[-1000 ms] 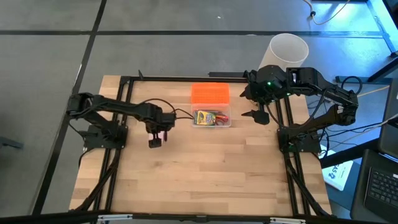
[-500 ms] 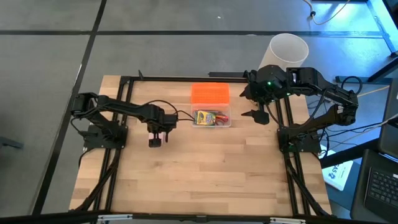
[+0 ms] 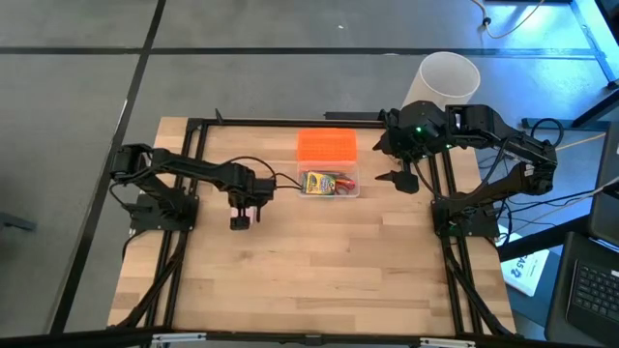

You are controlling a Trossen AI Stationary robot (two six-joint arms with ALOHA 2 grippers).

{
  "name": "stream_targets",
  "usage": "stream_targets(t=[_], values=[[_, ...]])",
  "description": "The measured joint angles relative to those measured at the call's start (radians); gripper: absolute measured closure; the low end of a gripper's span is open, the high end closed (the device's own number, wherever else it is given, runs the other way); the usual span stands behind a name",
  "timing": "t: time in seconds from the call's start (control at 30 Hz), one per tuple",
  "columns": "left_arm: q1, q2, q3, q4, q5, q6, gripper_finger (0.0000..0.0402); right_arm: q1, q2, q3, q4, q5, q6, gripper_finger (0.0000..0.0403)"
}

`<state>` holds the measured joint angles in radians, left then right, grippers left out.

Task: Pack school essentials
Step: Put the pink sticky notes into the orange supply box

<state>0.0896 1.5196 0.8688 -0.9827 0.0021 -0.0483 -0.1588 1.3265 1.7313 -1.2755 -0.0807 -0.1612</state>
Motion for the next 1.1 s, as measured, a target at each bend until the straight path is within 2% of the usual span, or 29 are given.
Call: stream_targets(t=[0.2, 1.1], values=[[-0.023, 0.000, 0.000, 0.012, -0.043, -0.002, 0.0002, 0.000, 0.000, 0.000, 0.000, 0.000, 0.000, 0.0018], [-0.029, 0.001, -0.018, 0.038, -0.047, -0.022, 0.0002, 0.000, 0.000, 0.000, -0.001, 0.000, 0.000, 0.0018]])
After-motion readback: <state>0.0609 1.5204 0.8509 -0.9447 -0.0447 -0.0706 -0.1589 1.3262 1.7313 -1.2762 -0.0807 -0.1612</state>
